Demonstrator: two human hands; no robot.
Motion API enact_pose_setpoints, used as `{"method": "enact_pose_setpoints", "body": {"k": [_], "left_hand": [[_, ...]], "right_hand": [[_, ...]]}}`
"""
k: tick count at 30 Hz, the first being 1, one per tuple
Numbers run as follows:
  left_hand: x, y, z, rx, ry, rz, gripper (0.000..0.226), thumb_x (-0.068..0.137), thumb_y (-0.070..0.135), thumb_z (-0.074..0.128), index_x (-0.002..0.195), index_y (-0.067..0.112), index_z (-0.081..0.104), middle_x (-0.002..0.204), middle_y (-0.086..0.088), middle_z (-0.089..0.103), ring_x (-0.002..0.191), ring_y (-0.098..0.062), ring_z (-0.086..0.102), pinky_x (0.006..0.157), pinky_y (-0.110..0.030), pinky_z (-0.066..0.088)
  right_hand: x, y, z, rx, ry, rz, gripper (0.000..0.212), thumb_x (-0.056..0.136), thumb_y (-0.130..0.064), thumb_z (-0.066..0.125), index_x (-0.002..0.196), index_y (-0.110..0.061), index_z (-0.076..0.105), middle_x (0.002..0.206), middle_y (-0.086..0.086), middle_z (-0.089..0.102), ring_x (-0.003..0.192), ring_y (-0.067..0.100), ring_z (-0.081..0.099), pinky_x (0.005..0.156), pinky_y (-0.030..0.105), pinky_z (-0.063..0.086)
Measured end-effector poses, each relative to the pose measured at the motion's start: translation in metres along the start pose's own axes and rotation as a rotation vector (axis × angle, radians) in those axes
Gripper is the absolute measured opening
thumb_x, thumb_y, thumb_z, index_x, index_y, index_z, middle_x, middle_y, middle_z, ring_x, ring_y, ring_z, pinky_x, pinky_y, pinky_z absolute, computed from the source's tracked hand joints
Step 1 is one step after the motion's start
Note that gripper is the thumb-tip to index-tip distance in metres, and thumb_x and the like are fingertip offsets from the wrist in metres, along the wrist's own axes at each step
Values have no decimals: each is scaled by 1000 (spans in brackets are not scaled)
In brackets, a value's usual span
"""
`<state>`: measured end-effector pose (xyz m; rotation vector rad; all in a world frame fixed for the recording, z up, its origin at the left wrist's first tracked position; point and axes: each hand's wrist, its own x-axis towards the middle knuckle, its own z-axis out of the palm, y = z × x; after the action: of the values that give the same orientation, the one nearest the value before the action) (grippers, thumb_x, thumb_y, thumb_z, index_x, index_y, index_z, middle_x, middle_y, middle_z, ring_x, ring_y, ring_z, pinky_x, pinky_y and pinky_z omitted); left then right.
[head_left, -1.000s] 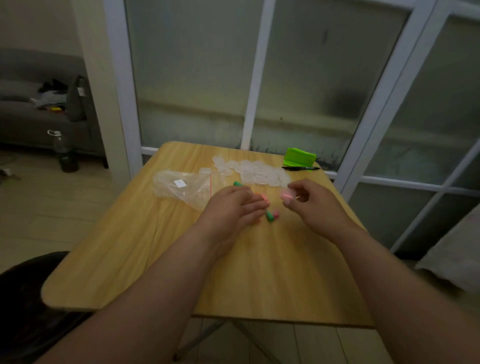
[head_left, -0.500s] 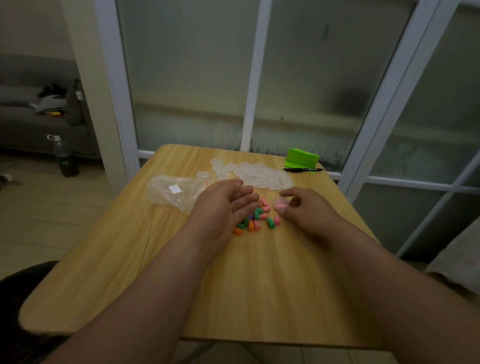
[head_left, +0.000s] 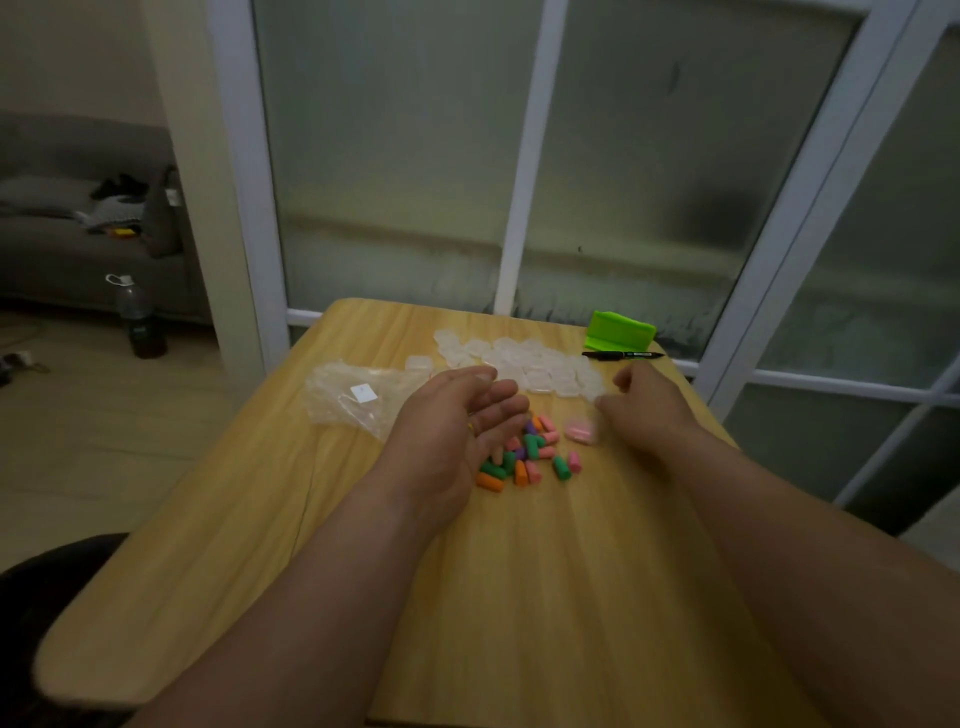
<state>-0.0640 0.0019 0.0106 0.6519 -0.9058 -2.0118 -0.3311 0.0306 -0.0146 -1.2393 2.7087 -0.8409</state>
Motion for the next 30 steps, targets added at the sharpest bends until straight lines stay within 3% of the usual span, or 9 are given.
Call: {"method": "enact_pose_setpoints", "body": {"k": [3,6,12,15,19,21,25,27,30], "left_hand": [[1,2,0,-7,1,-4,23,104,9,57,125,-2,60,120,-24,71,106,-33,75,91,-43,63],[-1,1,-1,1,1,-16,23,104,9,57,125,-2,60,121,-26,69,108,-34,75,89,-41,64],[-8,2,0,35,-14,-42,27,103,11,60,127,-2,59,121,-24,71,108,-34,74,91,-44,63],[-17,3,4,100,-33,-41,27,103,13,60,126,0,60,120,-22,71,104,-33,75,85,-41,65],[-32,-1,9,193,-72,-61,27,104,16,58,127,1,60,118,-23,72,89,-29,73,75,-40,65],[-41,-3,9,296,-109,-82,26,106,16,54,124,0,62,106,-20,72,84,-27,69,78,-41,62],[-59,-6,6,418,-188,-133,22,107,19,52,117,4,64,94,-14,66,73,-22,66,61,-29,54],[-62,-5,1,446,-212,-149,28,106,24,54,124,6,64,96,-13,72,79,-25,72,66,-30,57],[-62,-1,-5,441,-283,-155,35,109,33,52,130,8,63,114,-18,76,89,-26,75,74,-33,61]], "right_hand": [[6,-8,4,-37,11,4,31,93,-37,75,107,-21,53,102,2,63,93,24,60,73,39,47],[7,-10,9,-74,16,13,29,90,-35,75,104,-23,52,99,3,64,92,27,62,70,38,44],[-10,-11,-9,83,10,-14,56,91,-30,72,144,-21,57,121,12,71,102,27,66,77,35,45],[-36,-20,-28,118,35,-70,38,97,-31,66,134,-22,70,131,6,69,108,25,65,88,37,52],[-88,-39,-47,353,55,-72,15,98,-34,64,110,-29,72,112,0,71,92,21,68,82,46,62],[-119,-46,-48,555,31,-70,7,99,-29,66,106,-28,70,104,3,72,88,21,71,72,40,61],[-165,-54,-39,653,17,-192,11,99,-26,71,107,-33,71,101,-4,73,90,12,71,73,24,55],[-176,-59,-35,650,-5,-271,17,100,-25,72,115,-33,71,101,-6,73,90,8,69,73,17,54],[-186,-66,-29,605,-41,-370,28,100,-26,72,127,-34,69,107,-12,72,94,7,68,78,23,57]]}}
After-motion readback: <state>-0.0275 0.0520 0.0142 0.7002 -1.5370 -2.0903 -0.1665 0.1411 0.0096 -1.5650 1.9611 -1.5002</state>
